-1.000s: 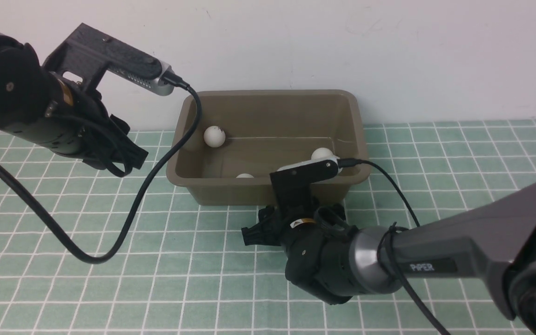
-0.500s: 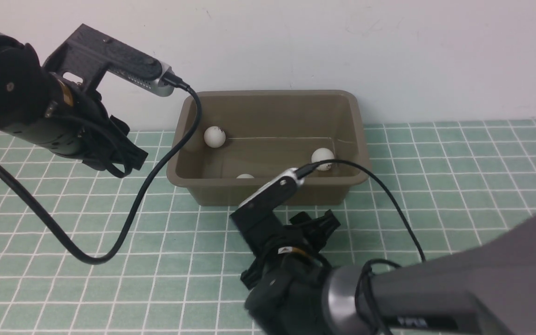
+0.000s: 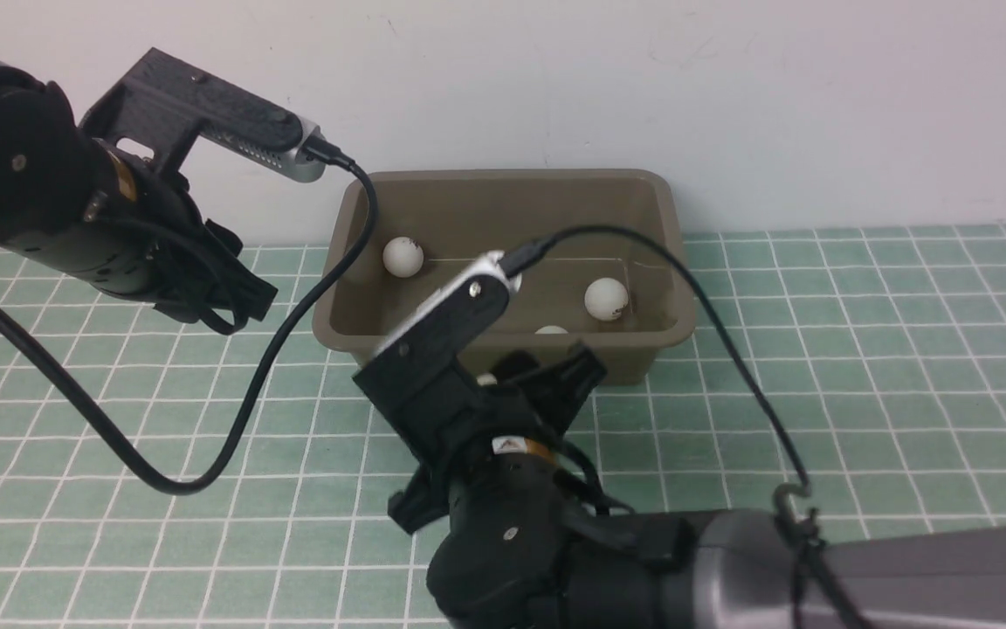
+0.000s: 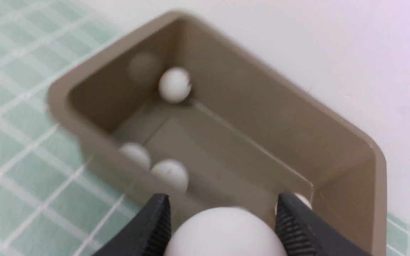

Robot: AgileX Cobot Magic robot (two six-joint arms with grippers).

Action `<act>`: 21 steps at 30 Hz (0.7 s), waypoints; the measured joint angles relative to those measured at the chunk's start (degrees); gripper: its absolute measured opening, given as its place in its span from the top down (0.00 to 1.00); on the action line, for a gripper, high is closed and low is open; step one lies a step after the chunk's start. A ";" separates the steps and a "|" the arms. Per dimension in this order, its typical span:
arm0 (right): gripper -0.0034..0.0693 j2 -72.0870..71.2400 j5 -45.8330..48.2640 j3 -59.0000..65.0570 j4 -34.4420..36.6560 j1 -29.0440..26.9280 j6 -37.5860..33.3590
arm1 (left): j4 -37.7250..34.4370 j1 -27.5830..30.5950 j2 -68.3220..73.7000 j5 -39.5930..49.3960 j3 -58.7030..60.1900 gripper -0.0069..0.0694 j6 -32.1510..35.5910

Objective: Put the table tennis balls in the box on the green coffee tablecloth.
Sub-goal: 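Release the ping pong ball into the bin and lift the gripper away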

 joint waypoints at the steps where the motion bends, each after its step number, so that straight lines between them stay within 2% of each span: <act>1: 0.47 -0.73 1.51 0.00 -0.35 -1.68 1.08 | 0.00 0.00 0.00 0.00 0.00 0.53 0.00; 5: 0.47 -1.70 7.20 -0.05 -1.48 -6.18 5.01 | 0.00 0.00 0.00 -0.11 0.00 0.53 0.00; 9: 0.47 -1.13 16.57 -1.98 -2.76 -13.19 9.78 | 0.00 0.00 0.00 -1.21 0.00 0.53 0.00; 16: 0.47 1.41 26.33 -6.02 -3.24 -20.54 12.28 | 0.00 0.00 0.00 -1.46 0.00 0.53 0.00; 21: 0.47 4.21 34.54 -8.58 -0.18 -25.45 12.66 | 0.00 0.00 0.00 -1.46 0.00 0.53 0.00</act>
